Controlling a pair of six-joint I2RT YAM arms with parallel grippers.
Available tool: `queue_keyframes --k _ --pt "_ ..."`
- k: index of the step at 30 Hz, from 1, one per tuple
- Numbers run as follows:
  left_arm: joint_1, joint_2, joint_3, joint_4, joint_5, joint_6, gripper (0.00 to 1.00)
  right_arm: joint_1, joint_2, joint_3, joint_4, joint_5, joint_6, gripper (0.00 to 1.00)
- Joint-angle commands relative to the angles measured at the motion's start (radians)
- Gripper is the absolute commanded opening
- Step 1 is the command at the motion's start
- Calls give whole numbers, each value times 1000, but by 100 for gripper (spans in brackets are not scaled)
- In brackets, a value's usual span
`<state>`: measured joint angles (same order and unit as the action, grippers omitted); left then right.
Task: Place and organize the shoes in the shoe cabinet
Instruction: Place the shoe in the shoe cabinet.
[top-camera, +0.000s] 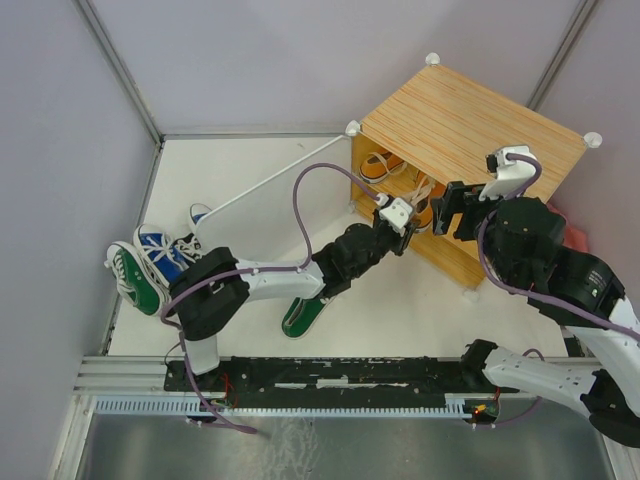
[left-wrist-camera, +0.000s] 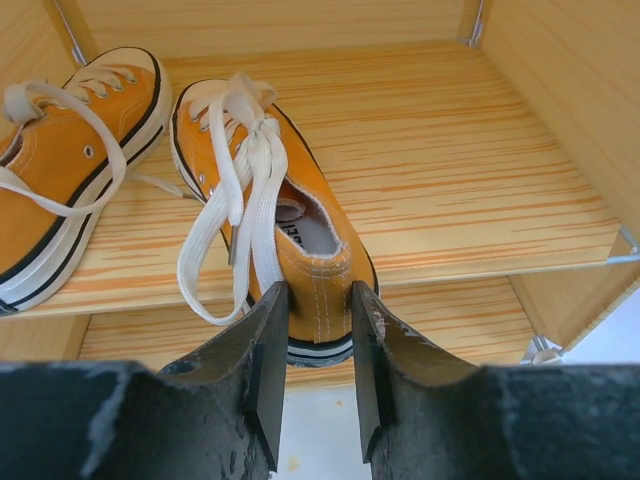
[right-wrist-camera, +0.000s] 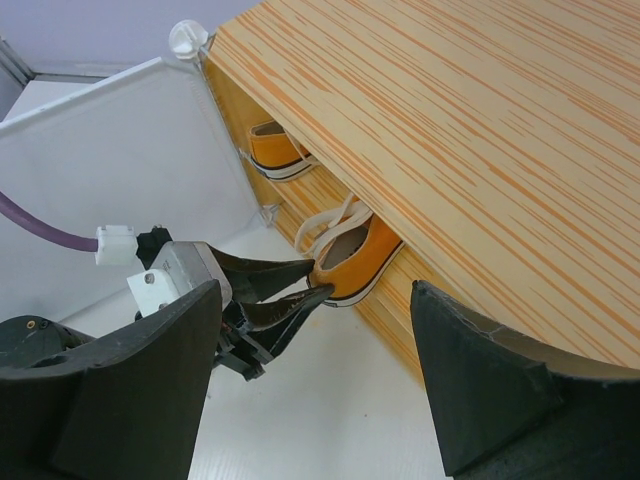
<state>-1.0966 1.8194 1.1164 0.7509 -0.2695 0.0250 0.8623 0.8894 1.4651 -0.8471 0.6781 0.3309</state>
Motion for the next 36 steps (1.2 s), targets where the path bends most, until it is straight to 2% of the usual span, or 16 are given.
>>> queue_keyframes --k 1,4,8,14,18,20,21,24,25,32,36 --pt "-5 23 65 82 -26 6 36 1 -18 -11 32 27 -21 83" --pt "-5 42 80 87 -29 10 37 1 -25 -18 32 26 -25 83" --pt "-5 56 96 72 -32 12 54 1 -28 -19 23 29 -24 83" --pt "-5 72 118 40 -75 -9 61 1 -34 -32 28 34 -24 83" --pt "-6 102 146 25 -108 -25 61 1 -29 -35 22 26 -24 83" --pt "-5 113 151 27 -123 -29 55 1 -29 -38 19 26 -24 83" --pt "-4 117 153 28 -127 -30 46 1 -30 -38 16 27 -24 83" --pt "-3 120 153 23 -153 -22 5 1 -37 -44 14 29 -23 83" --pt "0 116 152 17 -158 -16 3 1 -41 -45 13 30 -23 83" --pt "48 48 111 88 -203 43 3 1 -59 -58 20 45 -21 83" --pt "122 37 89 171 -156 45 3 1 -65 -66 19 58 -21 83"
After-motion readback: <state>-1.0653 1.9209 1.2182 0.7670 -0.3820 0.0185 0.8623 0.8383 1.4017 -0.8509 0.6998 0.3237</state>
